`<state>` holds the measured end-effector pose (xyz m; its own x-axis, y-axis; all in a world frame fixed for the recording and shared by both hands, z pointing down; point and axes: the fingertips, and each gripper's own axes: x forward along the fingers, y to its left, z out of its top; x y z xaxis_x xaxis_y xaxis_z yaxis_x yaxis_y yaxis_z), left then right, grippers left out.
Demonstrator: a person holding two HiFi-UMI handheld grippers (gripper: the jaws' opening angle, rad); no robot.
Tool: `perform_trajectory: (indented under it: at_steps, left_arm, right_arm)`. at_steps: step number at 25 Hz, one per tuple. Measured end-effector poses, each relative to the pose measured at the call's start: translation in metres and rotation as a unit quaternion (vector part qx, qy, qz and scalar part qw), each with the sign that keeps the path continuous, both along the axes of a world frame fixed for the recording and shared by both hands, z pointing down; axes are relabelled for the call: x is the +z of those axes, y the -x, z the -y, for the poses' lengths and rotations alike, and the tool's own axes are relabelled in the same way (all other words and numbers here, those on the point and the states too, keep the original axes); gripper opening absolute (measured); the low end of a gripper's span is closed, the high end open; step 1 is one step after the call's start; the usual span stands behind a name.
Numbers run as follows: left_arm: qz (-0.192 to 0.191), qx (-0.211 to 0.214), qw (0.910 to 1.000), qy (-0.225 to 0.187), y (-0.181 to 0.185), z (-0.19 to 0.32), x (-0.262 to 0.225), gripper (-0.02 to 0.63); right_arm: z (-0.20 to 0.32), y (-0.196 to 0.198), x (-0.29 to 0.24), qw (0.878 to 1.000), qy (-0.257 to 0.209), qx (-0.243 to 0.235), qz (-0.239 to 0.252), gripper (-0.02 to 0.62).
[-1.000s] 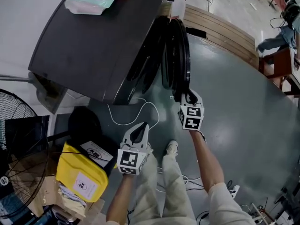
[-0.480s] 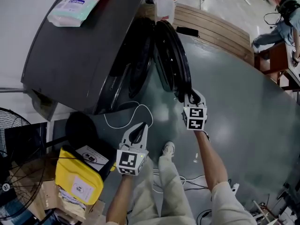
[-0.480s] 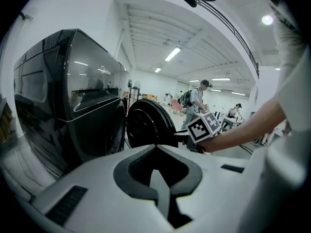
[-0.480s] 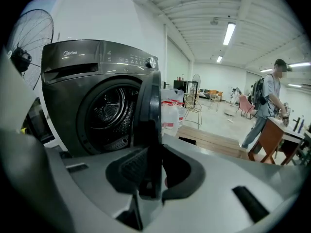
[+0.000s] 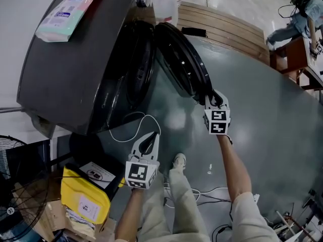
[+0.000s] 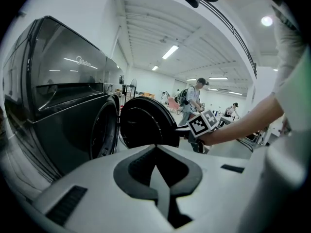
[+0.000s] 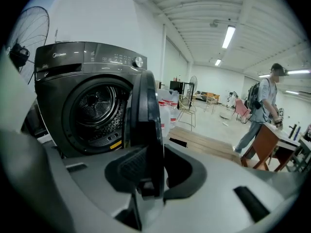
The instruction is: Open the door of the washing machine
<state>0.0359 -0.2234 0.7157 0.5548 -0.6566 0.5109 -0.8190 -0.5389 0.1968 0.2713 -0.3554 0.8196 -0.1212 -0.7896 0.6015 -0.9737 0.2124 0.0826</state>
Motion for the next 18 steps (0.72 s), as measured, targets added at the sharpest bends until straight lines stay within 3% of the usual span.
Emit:
perform_trajectory:
  at_steps: [18]
  left_arm:
    - [0.002, 0.032, 0.9994, 0.015, -0.07, 0.062, 0.03, 0.009]
  right_arm:
    - [0.051, -0.087, -0.001, 0.999, -0.013, 0.017, -0.029, 0.107]
